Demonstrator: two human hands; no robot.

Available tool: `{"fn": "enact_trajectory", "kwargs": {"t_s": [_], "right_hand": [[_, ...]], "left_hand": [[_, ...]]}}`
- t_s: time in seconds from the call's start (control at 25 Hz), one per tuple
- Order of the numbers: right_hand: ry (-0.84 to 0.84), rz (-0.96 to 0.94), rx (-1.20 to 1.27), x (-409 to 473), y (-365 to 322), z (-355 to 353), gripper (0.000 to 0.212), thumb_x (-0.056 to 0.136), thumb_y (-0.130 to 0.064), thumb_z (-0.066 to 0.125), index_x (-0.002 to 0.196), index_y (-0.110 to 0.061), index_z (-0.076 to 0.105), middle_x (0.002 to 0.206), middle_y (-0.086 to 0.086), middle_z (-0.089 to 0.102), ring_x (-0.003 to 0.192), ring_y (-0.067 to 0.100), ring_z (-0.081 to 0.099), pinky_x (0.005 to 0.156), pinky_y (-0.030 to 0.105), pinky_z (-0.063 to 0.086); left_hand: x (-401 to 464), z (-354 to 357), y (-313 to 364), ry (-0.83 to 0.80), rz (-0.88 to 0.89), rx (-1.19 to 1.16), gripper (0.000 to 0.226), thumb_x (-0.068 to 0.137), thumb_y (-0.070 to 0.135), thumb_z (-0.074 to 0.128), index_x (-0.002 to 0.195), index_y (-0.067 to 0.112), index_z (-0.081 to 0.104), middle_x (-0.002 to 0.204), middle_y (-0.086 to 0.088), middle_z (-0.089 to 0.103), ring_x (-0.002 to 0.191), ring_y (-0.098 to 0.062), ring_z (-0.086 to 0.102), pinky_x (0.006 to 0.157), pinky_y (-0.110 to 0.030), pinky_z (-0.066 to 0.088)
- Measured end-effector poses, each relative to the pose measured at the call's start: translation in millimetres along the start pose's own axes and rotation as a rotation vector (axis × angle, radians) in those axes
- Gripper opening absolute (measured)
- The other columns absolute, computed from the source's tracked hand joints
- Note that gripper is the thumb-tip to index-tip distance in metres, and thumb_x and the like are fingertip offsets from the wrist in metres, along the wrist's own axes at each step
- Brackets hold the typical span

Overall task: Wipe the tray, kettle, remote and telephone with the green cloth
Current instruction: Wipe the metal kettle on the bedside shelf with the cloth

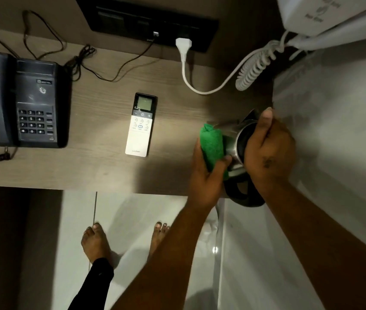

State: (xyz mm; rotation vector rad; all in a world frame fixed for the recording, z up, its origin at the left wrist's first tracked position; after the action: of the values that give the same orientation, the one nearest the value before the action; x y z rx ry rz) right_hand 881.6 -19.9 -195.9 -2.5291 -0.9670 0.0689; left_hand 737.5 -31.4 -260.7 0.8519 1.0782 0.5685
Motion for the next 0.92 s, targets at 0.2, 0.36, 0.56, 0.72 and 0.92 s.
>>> {"fn": "enact_trajectory", "kwargs": {"t_s": [0.2,0.36,0.56,0.72,0.92], "right_hand": [[0.025,0.011,0.042,-0.2,1.6,-0.4,0.057,0.101,-0.045,0.022,0.112,-0.005,0.061,0.112,0.019,0.068,0.104,0.032,0.062,0.09,0.033,0.047],[-0.015,-0.133,0.031,-9.7,-24.6,-17.5,0.049,0.097,-0.041,0.043,0.132,-0.007,0.045,0.145,0.022,0.038,0.134,0.033,0.036,0.109,0.043,0.035],[-0.138,-0.174,0.49,-76.6,-92.7,22.9,0.08,0.075,-0.054,0.069,0.14,-0.024,0.033,0.147,0.001,0.036,0.132,0.015,0.04,0.105,0.033,0.041],[-0.847,0.434,1.094,-105.9,-101.8,101.6,0.055,0.068,-0.043,0.078,0.113,-0.014,0.065,0.111,0.01,0.072,0.102,0.026,0.068,0.086,0.049,0.056],[-0.564,0.074,0.653,-43.5,-115.9,115.2,0.035,0.071,-0.023,0.081,0.1,-0.02,0.062,0.089,-0.004,0.072,0.08,0.015,0.069,0.075,0.035,0.058]], "left_hand": [[24.4,-27.3,3.9,0.045,-0.096,0.035,0.051,0.083,0.001,0.063,0.127,0.02,0.049,0.105,-0.001,0.062,0.094,-0.017,0.062,0.082,-0.036,0.056],[23.1,-66.5,10.7,0.263,-0.155,-0.201,0.032,0.08,-0.019,0.046,0.098,0.006,0.056,0.083,-0.007,0.061,0.075,-0.021,0.059,0.061,-0.028,0.052],[12.4,-147.1,19.9,0.181,-0.129,-0.498,0.046,0.073,-0.015,0.038,0.108,-0.003,0.066,0.102,-0.024,0.069,0.092,-0.036,0.066,0.08,-0.043,0.057],[6.9,-165.9,19.0,0.079,-0.111,-0.496,0.048,0.07,-0.006,0.053,0.117,-0.008,0.063,0.111,-0.026,0.068,0.103,-0.037,0.064,0.095,-0.049,0.051],[19.2,-182.3,10.1,0.378,0.137,0.363,0.06,0.069,0.032,0.089,0.12,0.019,0.059,0.12,0.002,0.061,0.116,-0.017,0.056,0.094,-0.023,0.05]]}}
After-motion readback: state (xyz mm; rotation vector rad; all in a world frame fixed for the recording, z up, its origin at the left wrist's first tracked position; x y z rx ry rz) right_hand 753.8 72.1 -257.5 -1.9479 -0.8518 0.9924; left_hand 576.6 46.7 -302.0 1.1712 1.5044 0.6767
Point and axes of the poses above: each hand's wrist, its own x-axis towards the middle knuckle, its own z-axis out of the palm, y = z × x, the point moved 4 cm from there along x, towards the middle knuckle
